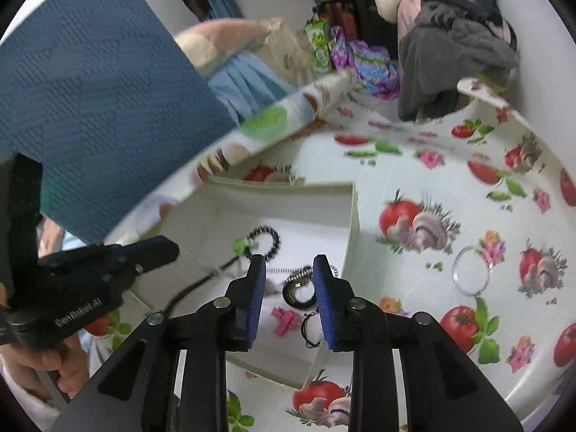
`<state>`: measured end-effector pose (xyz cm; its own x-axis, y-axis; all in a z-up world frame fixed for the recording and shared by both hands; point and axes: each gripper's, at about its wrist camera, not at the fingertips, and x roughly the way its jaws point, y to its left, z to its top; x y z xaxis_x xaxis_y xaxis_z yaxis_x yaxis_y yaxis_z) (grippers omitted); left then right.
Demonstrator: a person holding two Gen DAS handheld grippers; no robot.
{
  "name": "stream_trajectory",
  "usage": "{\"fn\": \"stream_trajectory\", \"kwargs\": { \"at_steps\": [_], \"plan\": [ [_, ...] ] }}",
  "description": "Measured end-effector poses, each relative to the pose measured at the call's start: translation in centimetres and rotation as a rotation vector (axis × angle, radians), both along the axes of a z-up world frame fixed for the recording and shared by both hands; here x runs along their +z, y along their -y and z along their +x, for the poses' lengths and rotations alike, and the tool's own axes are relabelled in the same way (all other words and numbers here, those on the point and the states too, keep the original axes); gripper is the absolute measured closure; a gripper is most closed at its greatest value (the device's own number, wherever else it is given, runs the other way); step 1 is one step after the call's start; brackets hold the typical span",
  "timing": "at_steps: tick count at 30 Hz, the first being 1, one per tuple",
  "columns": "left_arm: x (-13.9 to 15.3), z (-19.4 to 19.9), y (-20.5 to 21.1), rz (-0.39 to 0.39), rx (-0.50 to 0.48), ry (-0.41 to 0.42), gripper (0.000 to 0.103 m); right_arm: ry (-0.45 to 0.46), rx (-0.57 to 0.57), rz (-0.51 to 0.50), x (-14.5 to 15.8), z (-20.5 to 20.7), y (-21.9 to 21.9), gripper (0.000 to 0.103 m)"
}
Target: Organize jewelry
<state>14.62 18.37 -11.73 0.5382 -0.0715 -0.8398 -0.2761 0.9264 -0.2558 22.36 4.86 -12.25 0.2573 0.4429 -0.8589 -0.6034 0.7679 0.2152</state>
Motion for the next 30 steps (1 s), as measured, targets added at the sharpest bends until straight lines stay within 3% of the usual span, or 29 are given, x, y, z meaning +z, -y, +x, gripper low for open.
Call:
{"fn": "stream_trajectory", "kwargs": {
  "at_steps": [2,12,17,24,30],
  "plan": [
    [1.5,-0.5,0.0,0.02,0.01,0.036,0.047,0.044,0.006,0.015,2.2,-0.2,0.0,0.078],
    [10.4,-3.6,0.3,0.092,0.031,0.131,0.044,0.212,-0.027,0.119,13.1,-2.8,1.3,0.077],
    [13.1,-5.2,0.9,0.101,0.044,0.17,0.043,0.283,-0.056,0.174,17.3,-5.2,2.5,0.077],
    [15.7,-7.6,2.1,0.145,0.076,0.214,0.043,0.337,-0.097,0.202,19.7,-8.6,4.1,0.077],
    [15.9,-9.2,3.0,0.181,0.092,0.222,0.043,0.351,-0.128,0.206,19.7,-10.9,5.4,0.077]
  ]
}}
